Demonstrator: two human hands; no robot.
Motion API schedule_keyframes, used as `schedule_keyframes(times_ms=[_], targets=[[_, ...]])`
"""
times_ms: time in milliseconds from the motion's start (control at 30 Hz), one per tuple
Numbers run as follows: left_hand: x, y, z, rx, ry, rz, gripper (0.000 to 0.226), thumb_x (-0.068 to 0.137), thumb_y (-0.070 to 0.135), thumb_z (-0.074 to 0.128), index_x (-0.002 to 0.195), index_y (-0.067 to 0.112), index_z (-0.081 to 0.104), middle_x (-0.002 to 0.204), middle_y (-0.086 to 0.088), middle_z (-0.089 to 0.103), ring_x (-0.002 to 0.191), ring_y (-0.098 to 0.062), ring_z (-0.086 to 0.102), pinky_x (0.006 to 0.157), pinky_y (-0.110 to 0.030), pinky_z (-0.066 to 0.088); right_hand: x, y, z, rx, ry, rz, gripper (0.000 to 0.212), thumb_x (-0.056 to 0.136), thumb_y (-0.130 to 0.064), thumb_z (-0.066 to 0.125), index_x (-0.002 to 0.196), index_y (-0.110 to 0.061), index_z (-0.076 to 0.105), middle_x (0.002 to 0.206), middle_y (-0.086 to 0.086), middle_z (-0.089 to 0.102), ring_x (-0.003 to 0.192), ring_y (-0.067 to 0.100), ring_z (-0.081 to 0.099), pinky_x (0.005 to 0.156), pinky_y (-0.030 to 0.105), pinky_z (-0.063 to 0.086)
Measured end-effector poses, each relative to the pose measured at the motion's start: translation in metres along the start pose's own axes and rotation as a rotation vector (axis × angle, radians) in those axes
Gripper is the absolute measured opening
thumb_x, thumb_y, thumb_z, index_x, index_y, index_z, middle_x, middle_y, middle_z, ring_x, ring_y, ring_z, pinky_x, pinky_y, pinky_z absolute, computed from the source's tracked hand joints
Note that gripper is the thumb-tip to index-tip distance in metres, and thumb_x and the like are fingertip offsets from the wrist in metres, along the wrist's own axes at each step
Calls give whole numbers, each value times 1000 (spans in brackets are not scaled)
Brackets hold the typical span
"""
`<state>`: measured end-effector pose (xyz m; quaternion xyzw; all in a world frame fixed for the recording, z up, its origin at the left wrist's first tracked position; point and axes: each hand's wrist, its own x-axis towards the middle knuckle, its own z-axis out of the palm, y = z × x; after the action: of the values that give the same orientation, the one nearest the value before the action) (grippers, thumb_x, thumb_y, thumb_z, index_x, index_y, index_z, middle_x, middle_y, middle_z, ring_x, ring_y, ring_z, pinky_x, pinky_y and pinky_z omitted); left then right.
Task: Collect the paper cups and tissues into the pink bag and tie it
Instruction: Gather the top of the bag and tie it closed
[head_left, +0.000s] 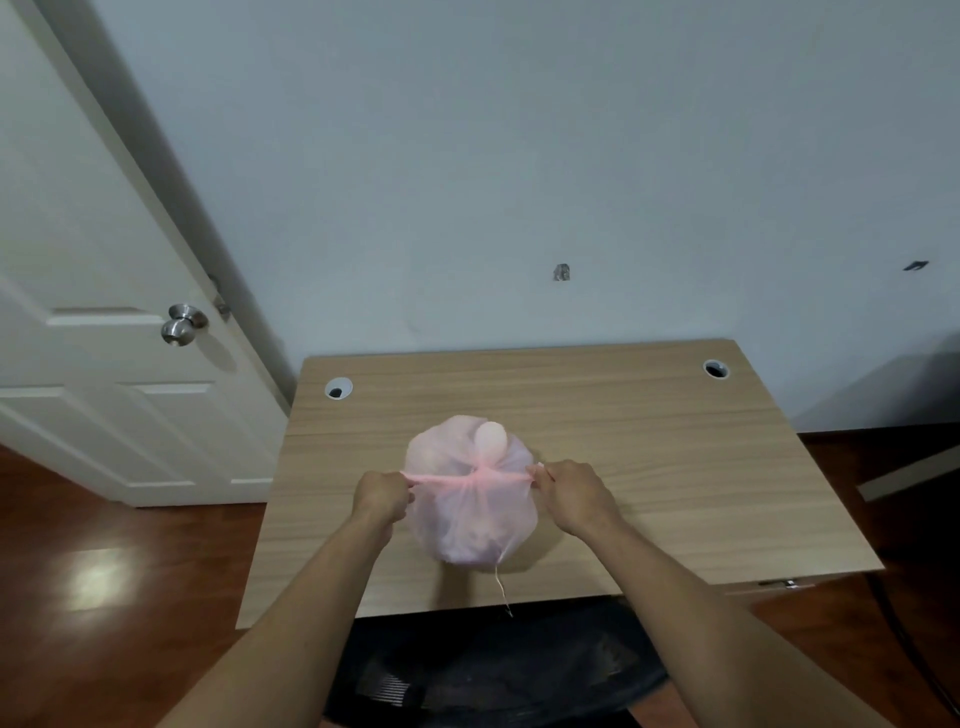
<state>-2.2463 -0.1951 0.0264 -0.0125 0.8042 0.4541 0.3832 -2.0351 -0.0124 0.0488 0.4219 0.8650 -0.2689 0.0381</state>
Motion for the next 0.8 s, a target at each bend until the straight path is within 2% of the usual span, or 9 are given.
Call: schedule_keyframes(times_ms=[133, 200, 300, 433, 500, 600, 667, 767, 800], targets=[[-15, 3, 7, -136, 70, 199, 25, 115, 13, 34, 117, -2, 54, 106, -15, 78, 84, -28, 74, 60, -32, 45, 2, -9, -1, 101, 71, -63, 50, 119, -33, 38, 103, -6, 78, 111, 16, 81, 109, 38, 72, 94, 43, 56], [-24, 9, 8, -200, 20, 324, 22, 119, 25, 29, 110, 11, 44, 104, -6, 83, 74, -22, 76, 58, -34, 48, 2, -19, -5, 193, 134, -117, 44, 118, -28, 43, 99, -6, 76, 107, 14, 80, 104, 36, 72, 92, 43, 54], [-33, 20, 8, -226, -69, 462, 31, 120, 39, 25, 108, 15, 42, 95, -3, 83, 72, -19, 77, 55, -28, 53, -2, -34, -15, 322, 211, -244, 40, 117, -27, 49, 93, -11, 76, 99, 5, 77, 96, 24, 72, 93, 40, 54], [-45, 32, 18, -243, -183, 565, 33, 118, 41, 36, 103, 15, 49, 74, 4, 55, 65, -15, 55, 66, -39, 51, -4, -54, -22, 565, 113, -318, 44, 118, -38, 46, 87, -22, 73, 94, -3, 76, 96, 11, 73, 95, 35, 55], [-51, 36, 23, -203, -276, 581, 32, 114, 48, 48, 101, 20, 53, 72, 9, 55, 66, -11, 53, 68, -38, 51, -2, -63, -24, 676, 77, -320, 47, 118, -47, 43, 86, -27, 72, 96, -3, 74, 103, 13, 69, 95, 30, 53], [-58, 41, 30, -87, -422, 629, 31, 103, 53, 70, 103, 22, 68, 87, 6, 74, 78, -7, 66, 69, -26, 53, 0, -75, -30, 799, 57, -254, 46, 115, -57, 43, 91, -37, 77, 110, -5, 72, 110, 3, 67, 91, 16, 50], [-59, 42, 35, -57, -428, 637, 39, 98, 51, 78, 110, 15, 74, 105, -6, 81, 89, -11, 70, 77, -33, 55, 1, -78, -33, 913, 38, -206, 45, 115, -58, 46, 95, -33, 78, 117, 4, 73, 104, 6, 71, 90, 19, 54], [-61, 46, 39, -147, -337, 622, 45, 96, 56, 79, 106, 12, 78, 105, 1, 82, 91, -12, 70, 84, -38, 56, 0, -79, -32, 1097, -21, -195, 46, 116, -54, 45, 101, -22, 74, 105, 1, 80, 99, 12, 74, 94, 28, 58], [-62, 47, 40, -192, -352, 602, 44, 97, 56, 78, 112, 15, 81, 115, -2, 83, 97, -12, 73, 88, -35, 58, 1, -79, -31, 1143, -34, -158, 46, 116, -54, 45, 104, -20, 73, 104, 1, 81, 101, 13, 76, 98, 32, 59]])
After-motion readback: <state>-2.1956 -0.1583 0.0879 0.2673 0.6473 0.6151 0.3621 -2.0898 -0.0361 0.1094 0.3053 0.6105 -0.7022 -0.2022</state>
